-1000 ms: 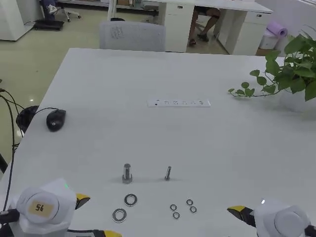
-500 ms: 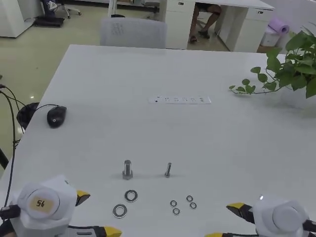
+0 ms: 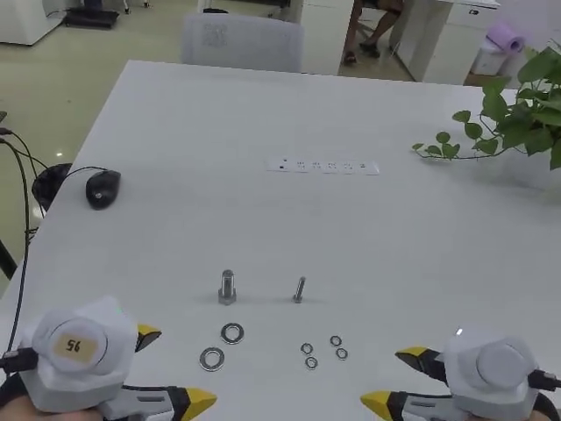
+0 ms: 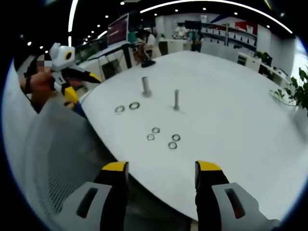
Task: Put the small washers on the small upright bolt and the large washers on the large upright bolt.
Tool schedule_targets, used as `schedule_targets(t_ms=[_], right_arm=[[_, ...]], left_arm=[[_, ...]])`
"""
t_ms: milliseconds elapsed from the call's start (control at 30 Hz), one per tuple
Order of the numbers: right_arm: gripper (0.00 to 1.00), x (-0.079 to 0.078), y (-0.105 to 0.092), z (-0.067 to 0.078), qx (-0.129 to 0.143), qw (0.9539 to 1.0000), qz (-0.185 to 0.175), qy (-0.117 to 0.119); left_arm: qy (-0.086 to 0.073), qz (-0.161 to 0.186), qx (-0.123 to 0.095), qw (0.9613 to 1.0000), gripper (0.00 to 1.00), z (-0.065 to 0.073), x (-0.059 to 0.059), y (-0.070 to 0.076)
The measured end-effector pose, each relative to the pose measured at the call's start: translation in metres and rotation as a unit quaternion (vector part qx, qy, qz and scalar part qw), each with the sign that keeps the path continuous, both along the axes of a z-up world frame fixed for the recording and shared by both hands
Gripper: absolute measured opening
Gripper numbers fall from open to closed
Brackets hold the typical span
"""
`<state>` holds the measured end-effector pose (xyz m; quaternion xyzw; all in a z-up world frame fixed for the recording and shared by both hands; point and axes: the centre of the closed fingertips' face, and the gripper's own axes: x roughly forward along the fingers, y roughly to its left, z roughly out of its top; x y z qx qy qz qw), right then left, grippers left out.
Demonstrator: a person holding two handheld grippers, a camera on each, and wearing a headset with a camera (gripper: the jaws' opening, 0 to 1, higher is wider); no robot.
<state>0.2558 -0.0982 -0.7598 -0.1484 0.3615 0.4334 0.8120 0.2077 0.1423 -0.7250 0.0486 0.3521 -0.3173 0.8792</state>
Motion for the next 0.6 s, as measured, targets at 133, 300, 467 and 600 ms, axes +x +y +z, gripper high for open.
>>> schedule_targets(t_ms=[133, 300, 467, 600], right_arm=[[0.52, 0.009, 0.004, -0.001, -0.005, 0.9999, 0.009, 0.003], [0.41, 0.018, 0.007, -0.015, -0.045, 0.9982, 0.036, 0.019], [0.35, 0.027, 0.015, -0.025, -0.055, 0.9967, 0.054, 0.026], [0.33, 0.035, 0.021, -0.034, -0.062, 0.9954, 0.064, 0.034]], left_arm=[[0.000, 0.002, 0.000, 1.0000, 0.71, 0.000, 0.001, 0.001], [0.000, 0.007, -0.002, 1.0000, 0.70, 0.001, 0.002, 0.002], [0.001, 0.008, -0.003, 1.0000, 0.70, 0.000, 0.002, 0.001], [0.001, 0.009, -0.003, 1.0000, 0.70, 0.000, 0.001, 0.002]])
